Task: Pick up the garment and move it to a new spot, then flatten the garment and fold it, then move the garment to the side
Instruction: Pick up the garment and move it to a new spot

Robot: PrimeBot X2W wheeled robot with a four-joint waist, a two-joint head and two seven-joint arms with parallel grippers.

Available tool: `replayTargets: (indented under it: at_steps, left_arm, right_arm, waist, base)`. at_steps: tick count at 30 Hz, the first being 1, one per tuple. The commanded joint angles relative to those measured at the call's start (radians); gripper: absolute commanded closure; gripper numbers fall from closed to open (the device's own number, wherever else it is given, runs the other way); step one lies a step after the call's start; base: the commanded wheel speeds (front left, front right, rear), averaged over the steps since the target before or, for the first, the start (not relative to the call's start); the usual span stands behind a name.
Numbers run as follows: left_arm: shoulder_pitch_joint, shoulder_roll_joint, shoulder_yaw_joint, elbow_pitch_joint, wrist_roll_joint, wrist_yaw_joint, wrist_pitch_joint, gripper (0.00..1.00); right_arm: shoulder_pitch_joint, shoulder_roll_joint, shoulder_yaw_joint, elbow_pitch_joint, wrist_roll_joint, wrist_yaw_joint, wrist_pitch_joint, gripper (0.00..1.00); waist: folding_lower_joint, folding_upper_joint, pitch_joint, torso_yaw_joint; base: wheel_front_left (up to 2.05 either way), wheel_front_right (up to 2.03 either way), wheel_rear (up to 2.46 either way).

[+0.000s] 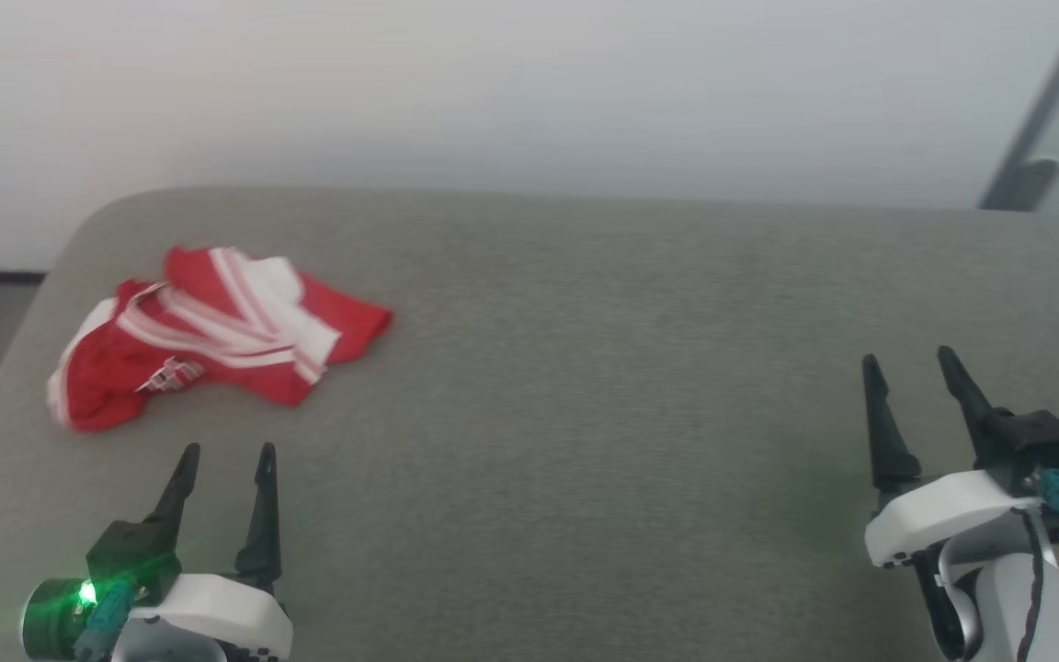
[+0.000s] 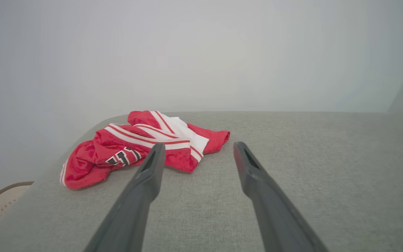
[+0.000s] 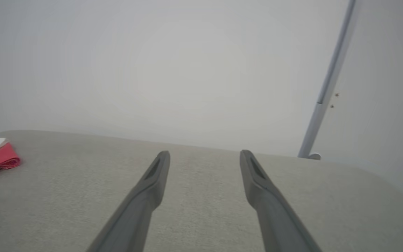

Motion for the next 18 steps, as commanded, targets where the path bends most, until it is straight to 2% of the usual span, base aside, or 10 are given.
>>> replayTargets:
  at_steps: [1, 7, 12, 15, 18]
  left_arm:
    - [-0.016, -0.004, 0.007, -0.002, -0.004, 0.000, -0.004, 0.00]
    - [0.006, -0.032, 0.016, -0.024, 0.009, 0.031, -0.004, 0.00]
    - [0.016, -0.042, 0.006, -0.025, -0.008, 0.038, -0.004, 0.00]
    - [0.029, -0.045, 0.000, -0.029, -0.015, 0.045, -0.004, 0.00]
    - [0.042, -0.045, 0.015, -0.046, -0.024, 0.060, -0.005, 0.00]
  right_arm:
    - [-0.003, 0.000, 0.012, -0.006, 0.004, 0.000, -0.006, 0.00]
    - [-0.044, -0.005, 0.083, 0.014, 0.010, 0.000, -0.006, 0.00]
    - [-0.061, 0.001, 0.126, 0.042, 0.020, 0.000, -0.006, 0.00]
    - [-0.056, 0.008, 0.149, 0.059, 0.028, 0.000, -0.005, 0.00]
    - [-0.066, 0.016, 0.187, 0.069, 0.033, 0.000, -0.005, 0.00]
  waist:
    - [0.0000, 0.0000, 0.026, 0.076]
    - [0.0000, 0.0000, 0.045, 0.240]
    - [0.0000, 0.0000, 0.038, 0.356]
    - [0.0000, 0.0000, 0.025, 0.417]
    - [0.0000, 0.0000, 0.027, 0.432]
  base:
    - [0.00, 0.00, 0.00]
    - [0.00, 0.00, 0.00]
    - [0.00, 0.00, 0.00]
    - [0.00, 0.00, 0.00]
    - [0.00, 0.00, 0.00]
